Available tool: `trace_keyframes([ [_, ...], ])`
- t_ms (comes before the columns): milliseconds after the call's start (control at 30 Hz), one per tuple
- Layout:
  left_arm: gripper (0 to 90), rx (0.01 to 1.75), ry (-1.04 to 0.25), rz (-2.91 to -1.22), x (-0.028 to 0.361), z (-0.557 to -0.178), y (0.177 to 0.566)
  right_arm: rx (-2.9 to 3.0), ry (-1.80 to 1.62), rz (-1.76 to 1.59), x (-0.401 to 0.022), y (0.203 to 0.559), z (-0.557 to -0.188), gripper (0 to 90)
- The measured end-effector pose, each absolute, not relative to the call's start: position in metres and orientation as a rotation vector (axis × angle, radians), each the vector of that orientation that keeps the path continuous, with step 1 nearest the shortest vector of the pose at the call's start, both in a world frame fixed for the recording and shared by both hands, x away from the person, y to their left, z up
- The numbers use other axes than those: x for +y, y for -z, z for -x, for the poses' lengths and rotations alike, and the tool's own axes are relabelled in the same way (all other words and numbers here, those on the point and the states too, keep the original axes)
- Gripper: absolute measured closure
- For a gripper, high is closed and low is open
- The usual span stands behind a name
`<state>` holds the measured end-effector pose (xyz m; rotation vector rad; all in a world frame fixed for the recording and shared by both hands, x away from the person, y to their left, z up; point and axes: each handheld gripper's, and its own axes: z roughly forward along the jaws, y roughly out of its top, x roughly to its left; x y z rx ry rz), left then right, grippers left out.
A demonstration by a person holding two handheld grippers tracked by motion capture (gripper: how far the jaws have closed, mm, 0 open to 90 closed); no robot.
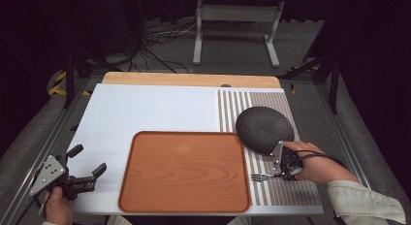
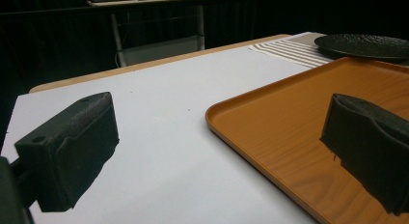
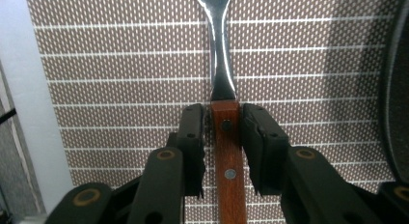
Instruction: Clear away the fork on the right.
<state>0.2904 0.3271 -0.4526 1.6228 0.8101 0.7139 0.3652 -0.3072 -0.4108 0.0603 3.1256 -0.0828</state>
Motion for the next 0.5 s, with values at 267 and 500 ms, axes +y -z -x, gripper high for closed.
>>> trace_keyframes([
  [267,0.5,0.809,-0.712,-1.621,0.3272,-0.2905,0.4528,3.119,0.108,0.004,-0.3037,0.4131,-0.3658,77.1],
  [500,0.5,0.809,-0.715,-1.62,0.3272,-0.2902,0.4524,3.114,0.127,0.038,-0.302,0.4129,-0.3641,78.1],
])
